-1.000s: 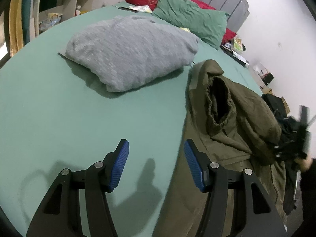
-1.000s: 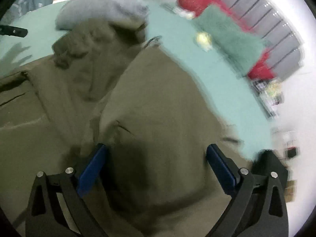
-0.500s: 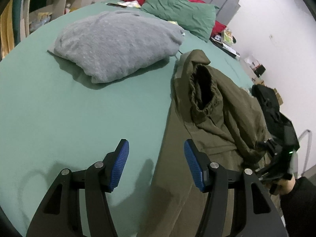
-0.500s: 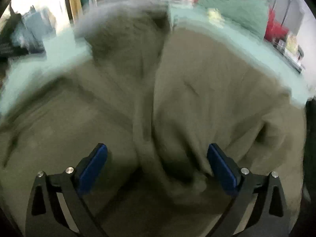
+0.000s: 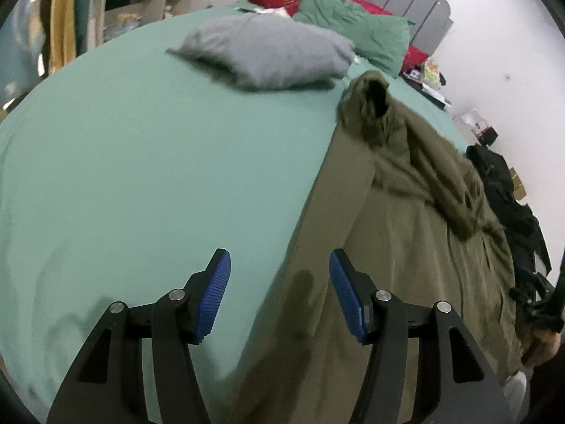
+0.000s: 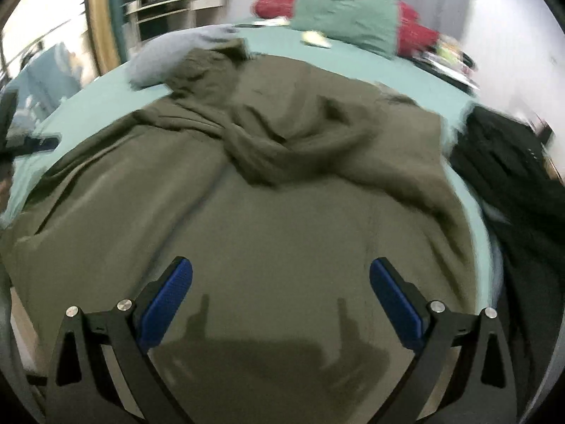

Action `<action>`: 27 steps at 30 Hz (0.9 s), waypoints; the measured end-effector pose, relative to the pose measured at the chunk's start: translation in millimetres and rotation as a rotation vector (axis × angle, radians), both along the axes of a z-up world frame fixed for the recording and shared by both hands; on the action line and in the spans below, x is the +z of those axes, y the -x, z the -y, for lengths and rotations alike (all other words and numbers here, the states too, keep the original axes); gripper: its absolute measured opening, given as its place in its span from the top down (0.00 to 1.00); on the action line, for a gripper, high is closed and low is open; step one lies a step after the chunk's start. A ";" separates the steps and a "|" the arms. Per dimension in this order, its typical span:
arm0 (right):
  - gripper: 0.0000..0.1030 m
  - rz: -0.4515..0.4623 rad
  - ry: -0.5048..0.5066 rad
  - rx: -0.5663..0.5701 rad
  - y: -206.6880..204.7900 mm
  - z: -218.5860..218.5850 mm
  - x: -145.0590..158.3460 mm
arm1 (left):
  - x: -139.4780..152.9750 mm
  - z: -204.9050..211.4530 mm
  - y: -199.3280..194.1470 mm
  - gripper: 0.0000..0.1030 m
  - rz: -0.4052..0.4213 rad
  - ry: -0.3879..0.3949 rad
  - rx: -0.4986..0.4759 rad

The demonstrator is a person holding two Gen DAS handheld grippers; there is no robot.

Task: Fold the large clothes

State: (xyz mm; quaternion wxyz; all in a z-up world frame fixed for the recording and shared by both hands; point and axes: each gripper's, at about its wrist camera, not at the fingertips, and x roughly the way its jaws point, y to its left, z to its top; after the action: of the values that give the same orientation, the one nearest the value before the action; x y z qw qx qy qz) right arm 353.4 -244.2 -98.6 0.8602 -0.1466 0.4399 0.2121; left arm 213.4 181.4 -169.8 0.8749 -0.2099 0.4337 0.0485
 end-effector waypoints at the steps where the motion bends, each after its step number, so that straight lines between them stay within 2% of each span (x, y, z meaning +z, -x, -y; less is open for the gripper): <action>1: 0.03 0.005 -0.004 -0.040 23.9 23.0 7.5 | -1.0 0.2 11.3 0.40 -0.003 -0.005 0.011; 5: 0.03 -0.010 -0.026 -0.204 49.6 90.4 2.7 | -2.8 1.6 55.2 0.40 0.009 -0.033 0.033; 6: 0.03 -0.029 -0.050 -0.265 59.3 111.0 -2.1 | -4.4 2.5 63.5 0.40 0.000 -0.037 0.035; 10: 0.03 -0.100 -0.182 -0.378 88.3 166.0 -17.0 | -7.3 13.9 81.3 0.40 -0.033 -0.060 -0.020; 12: 0.03 -0.128 -0.209 -0.419 94.6 181.7 -21.4 | -7.9 21.6 83.4 0.35 -0.057 -0.094 -0.056; 16: 0.03 -0.145 -0.262 -0.516 95.4 206.3 -23.5 | -12.4 23.7 91.3 0.34 -0.102 -0.114 -0.056; 18: 0.03 -0.237 -0.293 -0.518 90.4 209.5 -38.2 | -12.5 27.6 94.7 0.33 -0.106 -0.117 -0.067; 20: 0.04 -0.257 -0.289 -0.490 88.1 204.5 -42.3 | -19.4 33.1 93.3 0.32 -0.136 -0.113 -0.089; 21: 0.13 -0.280 -0.306 -0.456 86.4 199.6 -44.9 | -27.7 35.5 90.1 0.32 -0.178 -0.094 -0.101; 23: 0.19 -0.285 -0.265 -0.433 87.2 189.7 -49.4 | -29.5 43.8 87.4 0.30 -0.179 -0.117 -0.117; 24: 0.30 -0.279 -0.245 -0.414 88.4 183.7 -48.8 | -29.7 47.5 86.6 0.30 -0.181 -0.139 -0.122; 26: 0.39 -0.270 -0.225 -0.398 92.1 176.2 -47.6 | -31.0 53.7 86.0 0.30 -0.197 -0.174 -0.131; 27: 0.49 -0.268 -0.231 -0.397 93.8 176.1 -46.6 | -30.6 56.3 86.0 0.30 -0.203 -0.175 -0.137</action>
State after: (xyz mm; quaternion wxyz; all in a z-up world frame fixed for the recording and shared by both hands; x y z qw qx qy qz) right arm 259.6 -420.4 -145.2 0.8301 0.0711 0.5429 0.1053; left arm 127.4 125.2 -200.4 0.8428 -0.0968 0.5274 0.0473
